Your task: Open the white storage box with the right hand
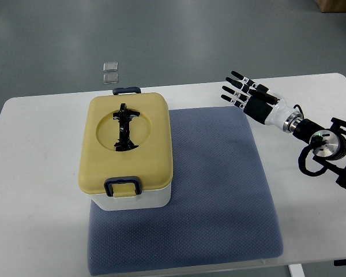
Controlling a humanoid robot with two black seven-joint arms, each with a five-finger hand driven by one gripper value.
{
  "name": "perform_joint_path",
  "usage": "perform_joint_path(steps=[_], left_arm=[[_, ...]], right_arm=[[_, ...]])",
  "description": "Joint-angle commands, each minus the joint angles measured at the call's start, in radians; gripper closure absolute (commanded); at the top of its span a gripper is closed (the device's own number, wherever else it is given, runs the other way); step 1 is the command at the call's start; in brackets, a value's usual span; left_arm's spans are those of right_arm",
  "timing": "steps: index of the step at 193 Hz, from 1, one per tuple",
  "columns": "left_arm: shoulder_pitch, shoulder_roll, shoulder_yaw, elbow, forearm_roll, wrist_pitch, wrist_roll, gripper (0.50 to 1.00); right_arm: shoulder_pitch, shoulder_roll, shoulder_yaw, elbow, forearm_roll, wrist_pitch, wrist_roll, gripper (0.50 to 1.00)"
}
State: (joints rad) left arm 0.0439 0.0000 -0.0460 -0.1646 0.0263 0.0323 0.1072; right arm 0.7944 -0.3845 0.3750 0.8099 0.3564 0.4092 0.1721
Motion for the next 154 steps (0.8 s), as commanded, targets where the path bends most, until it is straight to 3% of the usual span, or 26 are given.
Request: perform_joint_path(steps=[1, 120, 154], left_arm=[[-0.001, 0.000, 0.003, 0.002, 0.000, 0.000, -0.001, 0.500], [-0.010, 0.000, 0.002, 0.007, 0.000, -0.005, -0.001, 0.500], [-0.010, 0.000, 0.005, 0.007, 0.000, -0.005, -0.001, 0.500]], right_arm=[[-0.001, 0.009, 0.001, 0.000, 0.000, 0.008, 0.001, 0.560], [-0.001, 0.007, 0.001, -0.012, -0.056, -0.003, 0.001, 0.560], [-0.014, 0.010, 0.004, -0.021, -0.063, -0.006, 0.036, 0.560]])
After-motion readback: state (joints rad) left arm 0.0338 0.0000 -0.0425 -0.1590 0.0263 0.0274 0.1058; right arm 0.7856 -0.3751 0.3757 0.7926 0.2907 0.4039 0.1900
